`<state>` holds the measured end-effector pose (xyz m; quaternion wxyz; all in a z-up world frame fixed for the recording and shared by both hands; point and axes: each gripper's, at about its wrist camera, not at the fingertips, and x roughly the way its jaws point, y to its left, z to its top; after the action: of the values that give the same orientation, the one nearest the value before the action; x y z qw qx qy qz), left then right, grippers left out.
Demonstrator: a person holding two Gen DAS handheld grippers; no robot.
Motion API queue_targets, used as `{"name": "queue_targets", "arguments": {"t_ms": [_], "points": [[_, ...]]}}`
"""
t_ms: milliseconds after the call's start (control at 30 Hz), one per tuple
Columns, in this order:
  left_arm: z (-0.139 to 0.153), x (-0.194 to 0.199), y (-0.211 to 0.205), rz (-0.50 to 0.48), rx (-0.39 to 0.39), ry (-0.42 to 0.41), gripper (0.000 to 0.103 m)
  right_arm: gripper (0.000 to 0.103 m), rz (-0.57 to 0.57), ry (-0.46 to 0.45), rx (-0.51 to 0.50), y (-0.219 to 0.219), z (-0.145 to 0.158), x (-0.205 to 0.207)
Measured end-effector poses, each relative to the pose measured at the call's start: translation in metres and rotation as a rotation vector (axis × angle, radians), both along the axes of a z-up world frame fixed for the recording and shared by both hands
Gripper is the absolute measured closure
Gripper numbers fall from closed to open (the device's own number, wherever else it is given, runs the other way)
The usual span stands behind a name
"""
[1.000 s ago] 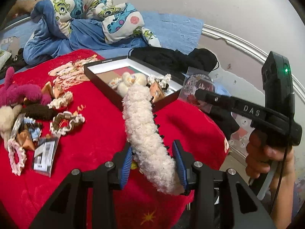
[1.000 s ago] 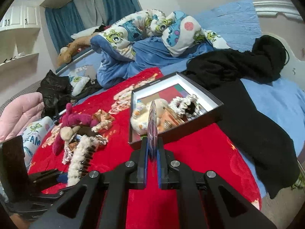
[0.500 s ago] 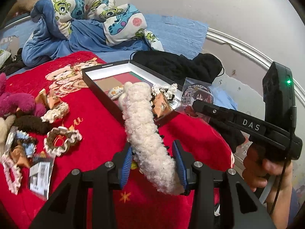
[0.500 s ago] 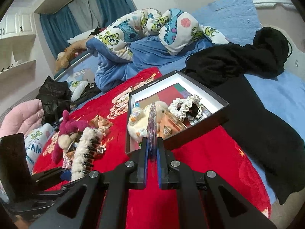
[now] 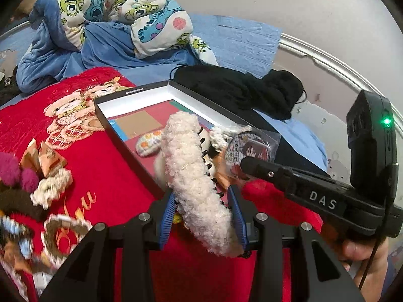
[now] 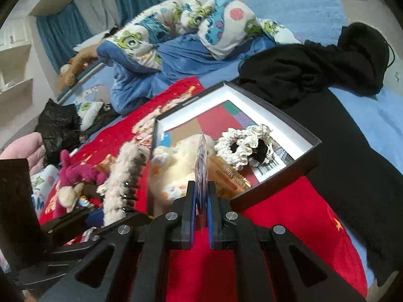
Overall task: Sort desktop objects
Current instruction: 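Carry the hair clip with the left tool while the right tool carries the packet toward the box, then lower the fuzzy clip into the box with the left tool while the right tool lowers the badge packet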
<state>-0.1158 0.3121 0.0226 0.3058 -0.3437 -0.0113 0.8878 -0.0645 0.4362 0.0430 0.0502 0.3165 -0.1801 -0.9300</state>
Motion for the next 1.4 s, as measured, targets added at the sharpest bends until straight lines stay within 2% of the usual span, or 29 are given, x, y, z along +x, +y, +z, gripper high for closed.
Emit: {"name": "queue_targets", "arguments": {"t_ms": [300,633,800,900,1000,1167,1267,1400], "points": [[-0.006,-0.048,0.015,-0.003,0.018,-0.015,0.061,0.095,-0.021,-0.023,-0.026,0.012,-0.005,-0.031],[-0.009,-0.091,0.033,0.014,0.012,0.042,0.061,0.095,-0.059,-0.030,-0.063,0.020,-0.005,-0.056],[-0.018,-0.088,0.023,0.004,0.073,0.017,0.061,0.095,-0.042,-0.019,-0.011,0.014,-0.001,-0.050],[-0.027,-0.079,0.016,0.025,0.046,0.017,0.061,0.095,-0.018,0.008,-0.026,0.013,0.001,-0.041],[-0.027,-0.068,0.018,0.033,-0.011,0.067,0.060,0.095,-0.018,-0.005,-0.040,0.011,-0.002,-0.036],[-0.033,-0.063,0.022,0.014,-0.004,0.065,0.061,0.095,-0.025,-0.028,0.010,0.003,-0.008,-0.038],[-0.034,-0.057,0.025,0.025,-0.034,0.098,0.060,0.094,-0.035,-0.070,0.044,0.003,-0.017,-0.045],[-0.034,-0.053,0.029,0.031,-0.059,0.123,0.060,0.094,-0.057,-0.075,0.014,0.012,-0.020,-0.055]]}}
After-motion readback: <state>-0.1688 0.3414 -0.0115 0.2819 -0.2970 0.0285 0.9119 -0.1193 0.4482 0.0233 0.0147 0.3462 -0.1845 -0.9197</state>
